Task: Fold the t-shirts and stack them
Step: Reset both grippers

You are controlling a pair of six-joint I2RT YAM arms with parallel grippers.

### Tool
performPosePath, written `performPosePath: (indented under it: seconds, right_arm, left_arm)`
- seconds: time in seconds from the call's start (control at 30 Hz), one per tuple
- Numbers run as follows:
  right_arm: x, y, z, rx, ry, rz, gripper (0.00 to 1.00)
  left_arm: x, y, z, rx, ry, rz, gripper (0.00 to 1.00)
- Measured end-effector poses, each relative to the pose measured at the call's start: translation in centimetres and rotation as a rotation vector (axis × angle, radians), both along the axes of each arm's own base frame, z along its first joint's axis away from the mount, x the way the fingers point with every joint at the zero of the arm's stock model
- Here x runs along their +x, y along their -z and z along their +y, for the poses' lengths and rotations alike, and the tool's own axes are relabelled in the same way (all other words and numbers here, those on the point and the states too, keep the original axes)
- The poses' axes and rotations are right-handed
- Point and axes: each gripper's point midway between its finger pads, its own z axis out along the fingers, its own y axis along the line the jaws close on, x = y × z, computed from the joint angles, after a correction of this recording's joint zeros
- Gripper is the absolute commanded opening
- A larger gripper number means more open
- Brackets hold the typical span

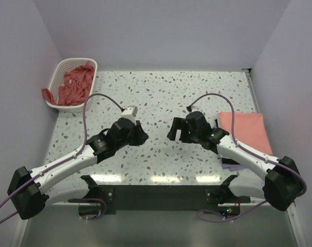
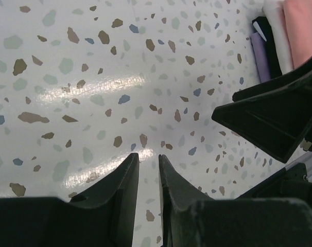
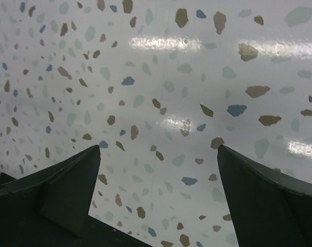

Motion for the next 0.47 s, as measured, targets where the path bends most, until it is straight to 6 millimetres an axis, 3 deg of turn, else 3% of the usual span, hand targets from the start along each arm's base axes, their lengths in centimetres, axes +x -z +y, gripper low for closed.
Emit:
performPosePath:
  seconds: [0.13,0.33,0.47]
  right_arm:
    - [-1.7,1.5,-2.1,-0.043,0.009,0.001,0.99]
    - [-1.9,-1.8,-3.4,-0.018,0.034,-0.105,0.99]
    - [-2.2,-2.7,-3.6,-0.006,0.022,-0.133,0.99]
  left_arm:
    - [-0.4,1.1,0.9,0.024,-0.018,0.014,0.27]
    - [-0.8,1.7,1.3,0.013,-0.034,0.028,0.27]
    - [-1.0,2.0,1.3,0.0,-0.043,0.037,0.27]
